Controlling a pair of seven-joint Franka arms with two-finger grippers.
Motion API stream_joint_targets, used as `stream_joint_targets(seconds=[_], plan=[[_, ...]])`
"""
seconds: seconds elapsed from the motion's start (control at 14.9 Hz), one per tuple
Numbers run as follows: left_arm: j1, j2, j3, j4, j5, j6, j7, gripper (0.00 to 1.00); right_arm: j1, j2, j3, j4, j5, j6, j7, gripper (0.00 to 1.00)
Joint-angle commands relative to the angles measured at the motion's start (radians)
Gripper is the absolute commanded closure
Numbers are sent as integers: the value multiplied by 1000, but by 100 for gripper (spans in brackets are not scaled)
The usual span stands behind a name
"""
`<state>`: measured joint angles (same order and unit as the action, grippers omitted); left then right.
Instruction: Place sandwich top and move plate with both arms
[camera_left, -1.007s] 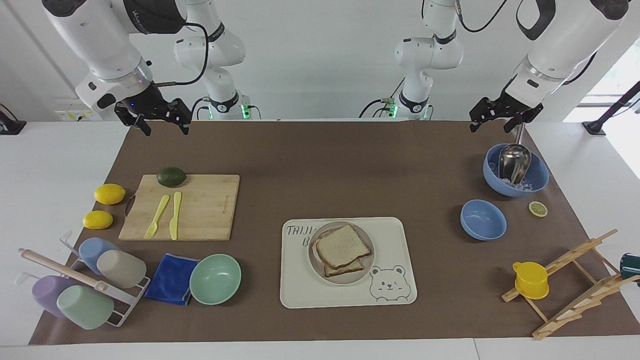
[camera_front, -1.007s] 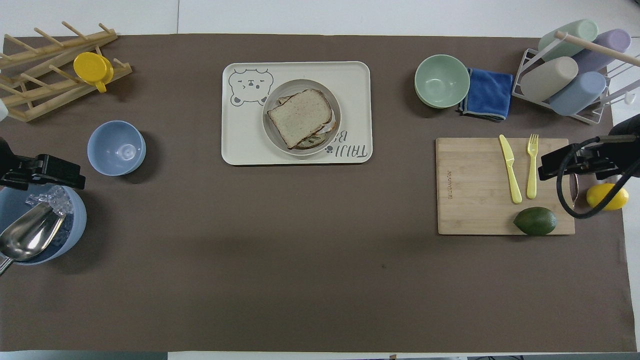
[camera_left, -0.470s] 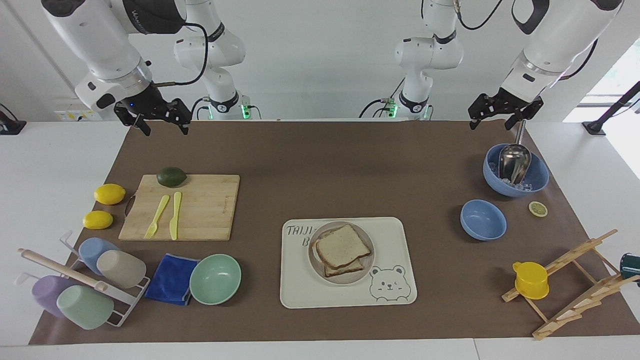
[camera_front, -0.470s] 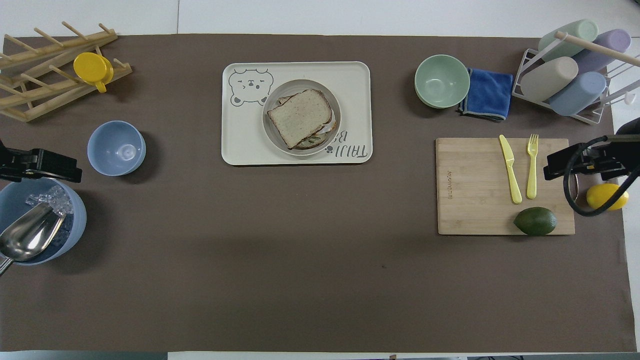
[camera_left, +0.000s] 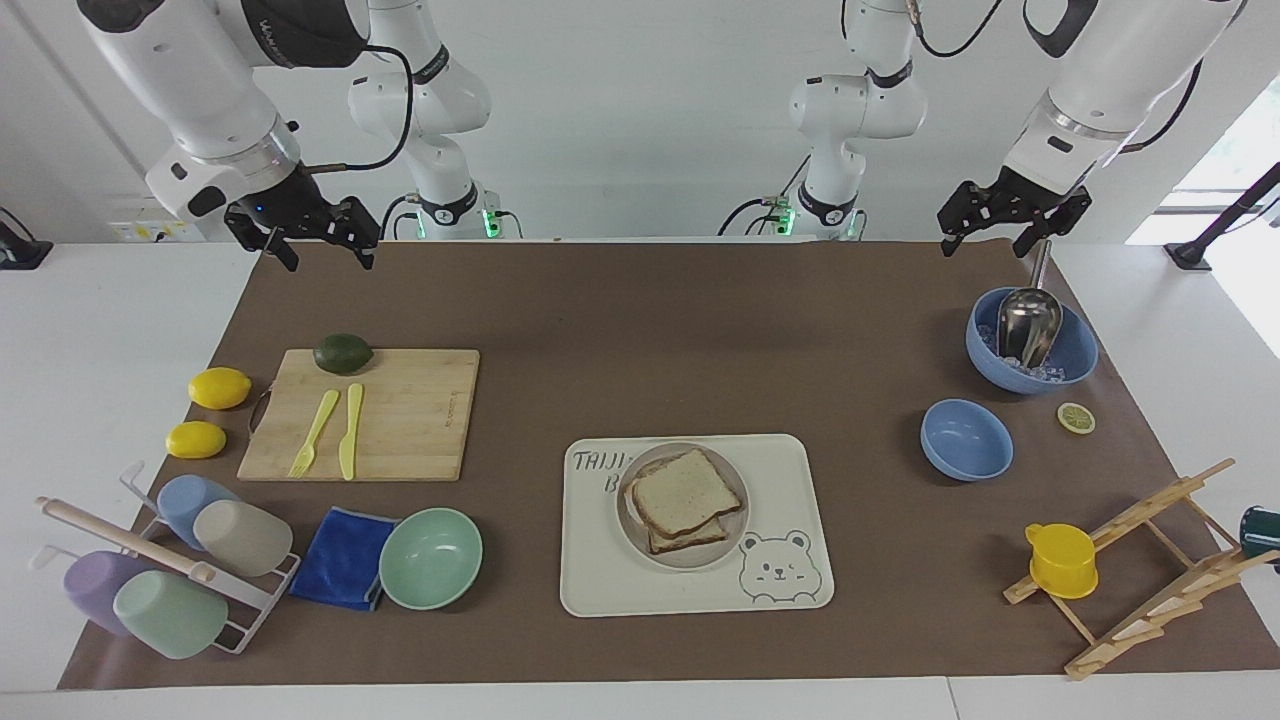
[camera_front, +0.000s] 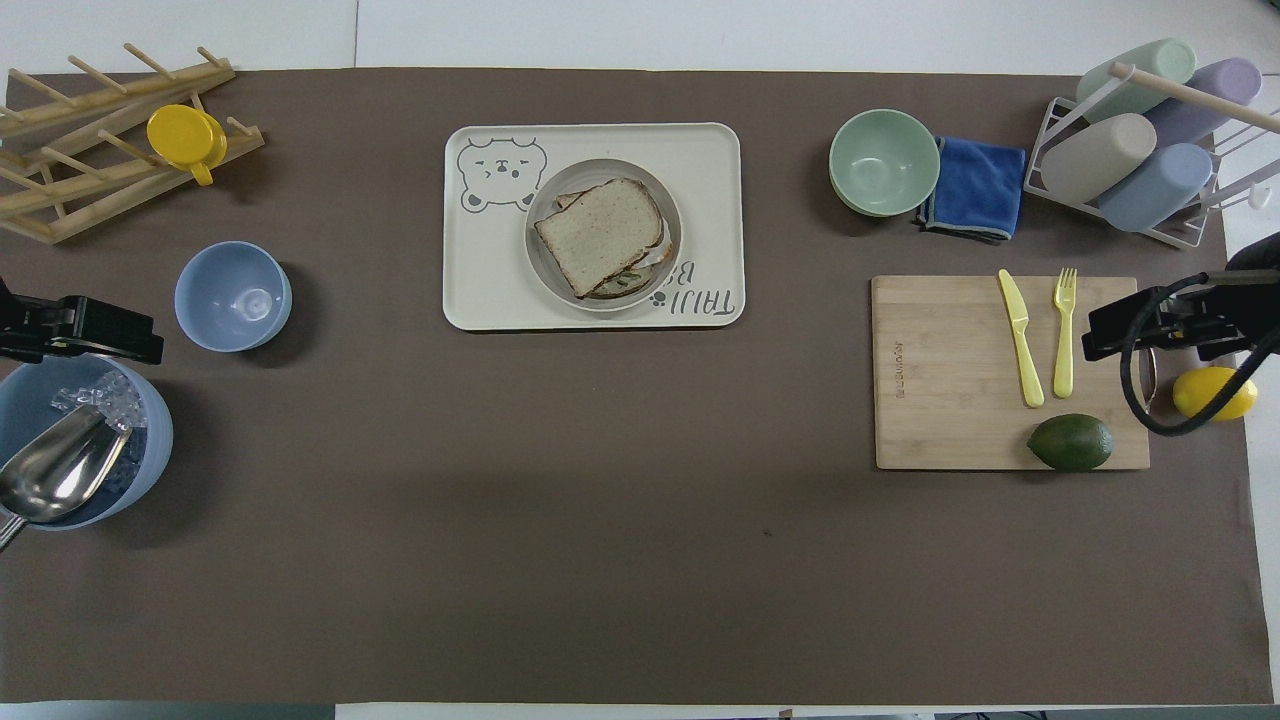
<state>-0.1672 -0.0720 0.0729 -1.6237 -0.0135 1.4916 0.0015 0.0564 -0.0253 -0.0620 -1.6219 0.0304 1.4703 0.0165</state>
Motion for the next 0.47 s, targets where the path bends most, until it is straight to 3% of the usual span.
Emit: stream_joint_targets(seconds=[0.0,0.4], plan=[[17,0,-16,-1,17,12,17,0,-36,-5,30,5,-1,-18,-27,0],[11,-5,-16,-1,17,10,6,0,-26,-7,28,5,-3,-13,-26,0]])
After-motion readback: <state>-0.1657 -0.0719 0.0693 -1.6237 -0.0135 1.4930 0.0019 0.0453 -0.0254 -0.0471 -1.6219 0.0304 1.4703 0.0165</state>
